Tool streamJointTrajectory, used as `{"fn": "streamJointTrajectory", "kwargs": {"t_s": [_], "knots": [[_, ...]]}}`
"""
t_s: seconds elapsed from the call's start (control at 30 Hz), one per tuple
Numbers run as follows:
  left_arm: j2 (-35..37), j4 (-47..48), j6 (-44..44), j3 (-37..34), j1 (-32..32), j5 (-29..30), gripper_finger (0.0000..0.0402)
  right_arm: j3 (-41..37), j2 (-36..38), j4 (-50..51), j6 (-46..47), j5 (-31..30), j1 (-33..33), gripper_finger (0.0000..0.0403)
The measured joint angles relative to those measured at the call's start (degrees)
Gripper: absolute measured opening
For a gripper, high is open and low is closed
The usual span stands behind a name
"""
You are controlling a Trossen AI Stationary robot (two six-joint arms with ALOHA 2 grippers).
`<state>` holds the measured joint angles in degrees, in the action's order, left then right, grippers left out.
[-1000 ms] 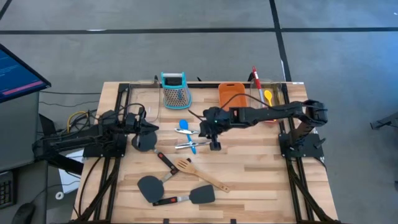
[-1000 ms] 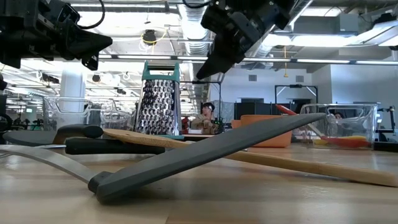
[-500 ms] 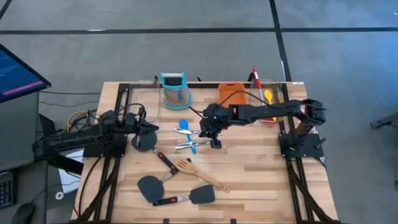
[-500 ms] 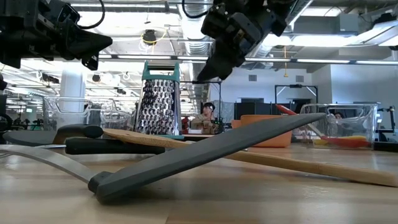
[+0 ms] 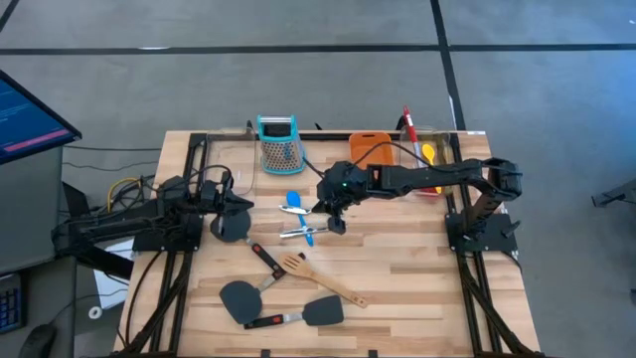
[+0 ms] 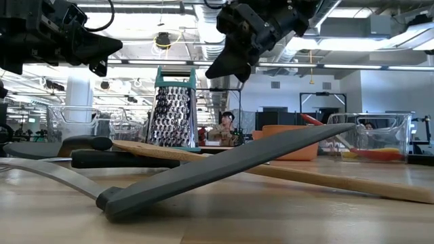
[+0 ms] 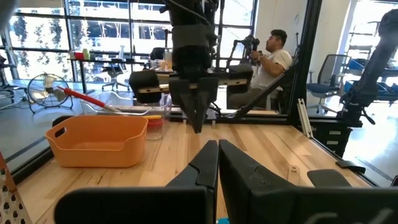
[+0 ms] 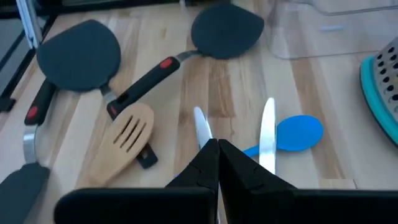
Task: Pick & Place Kitchen Items
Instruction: Put the top silver kitchen knife into the orange bin
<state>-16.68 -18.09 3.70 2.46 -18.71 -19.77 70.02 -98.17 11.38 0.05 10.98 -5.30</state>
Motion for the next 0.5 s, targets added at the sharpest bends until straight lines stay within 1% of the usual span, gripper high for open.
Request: {"fn": "streamJointTrajectory", "kwargs": {"t_s": [0.07,0.17,0.2,0.33,0.4,0.5], "knots": [[0.0,0.0,1.1,0.0,0.0,0.0,0.0003,0.8,0.0,1.4,-1.3,0.0,0.1,0.0000],[-0.5,-0.1,10.0,0.0,0.0,0.0,0.0003,1.0,0.2,0.8,-7.6,0.0,1.2,0.0000],[-0.8,-0.1,11.2,0.0,0.0,0.0,0.0003,1.0,0.9,1.1,-9.7,-0.1,1.6,0.0000],[-2.9,-0.5,10.4,0.1,0.0,0.3,0.0003,0.3,5.4,-1.3,-12.7,0.1,2.9,0.0000],[-4.7,-1.4,10.5,0.1,0.1,0.8,0.0003,-2.0,7.8,-2.4,-13.5,0.2,3.1,0.0000],[-7.7,-3.2,10.6,0.2,0.1,1.8,0.0003,-7.9,12.2,-8.2,-13.5,0.4,3.0,0.0000]]}}
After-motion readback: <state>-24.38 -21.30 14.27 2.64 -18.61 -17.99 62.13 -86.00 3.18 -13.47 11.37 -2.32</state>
